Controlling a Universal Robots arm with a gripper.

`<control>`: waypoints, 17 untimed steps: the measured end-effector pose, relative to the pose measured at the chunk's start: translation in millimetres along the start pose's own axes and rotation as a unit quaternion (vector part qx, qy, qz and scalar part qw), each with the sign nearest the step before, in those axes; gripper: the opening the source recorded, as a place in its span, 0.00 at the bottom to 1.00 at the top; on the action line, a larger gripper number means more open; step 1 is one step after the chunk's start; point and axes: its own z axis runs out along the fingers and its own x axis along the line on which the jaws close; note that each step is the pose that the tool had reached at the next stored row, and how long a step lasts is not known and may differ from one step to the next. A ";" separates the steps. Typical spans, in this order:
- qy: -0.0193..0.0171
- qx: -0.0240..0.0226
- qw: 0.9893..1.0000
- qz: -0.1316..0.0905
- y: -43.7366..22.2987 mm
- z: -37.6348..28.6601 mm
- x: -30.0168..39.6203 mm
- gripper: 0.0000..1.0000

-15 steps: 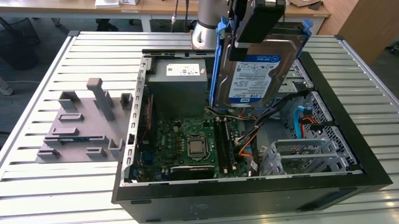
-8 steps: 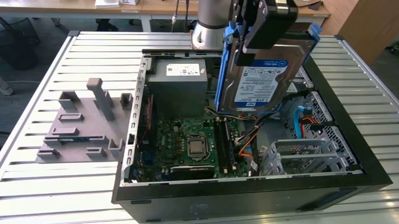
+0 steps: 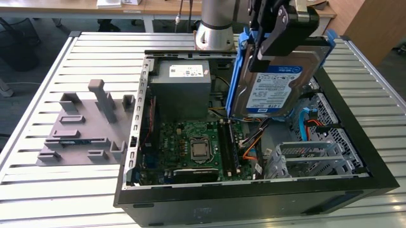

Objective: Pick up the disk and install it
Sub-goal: 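Insert the disk into the insertion slot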

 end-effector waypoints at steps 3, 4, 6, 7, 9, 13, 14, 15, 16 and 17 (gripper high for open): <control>0.000 0.000 1.000 0.000 -0.8 1.2 6.5 0.36; 0.000 0.000 1.000 0.000 -1.0 1.5 8.6 0.36; 0.000 0.000 1.000 0.000 -1.6 2.2 12.5 0.36; 0.000 0.000 1.000 0.000 -2.1 2.5 14.0 0.36; 0.000 0.000 1.000 0.000 -4.8 3.4 15.4 0.36; 0.000 0.000 1.000 0.000 -14.7 5.1 16.4 0.36; 0.000 0.000 1.000 0.000 -16.1 5.5 16.8 0.36; 0.000 0.000 1.000 0.000 -17.1 5.9 17.2 0.36; 0.000 0.000 1.000 0.000 -17.7 6.5 17.9 0.36; 0.000 0.000 1.000 0.000 -18.2 6.9 18.8 0.36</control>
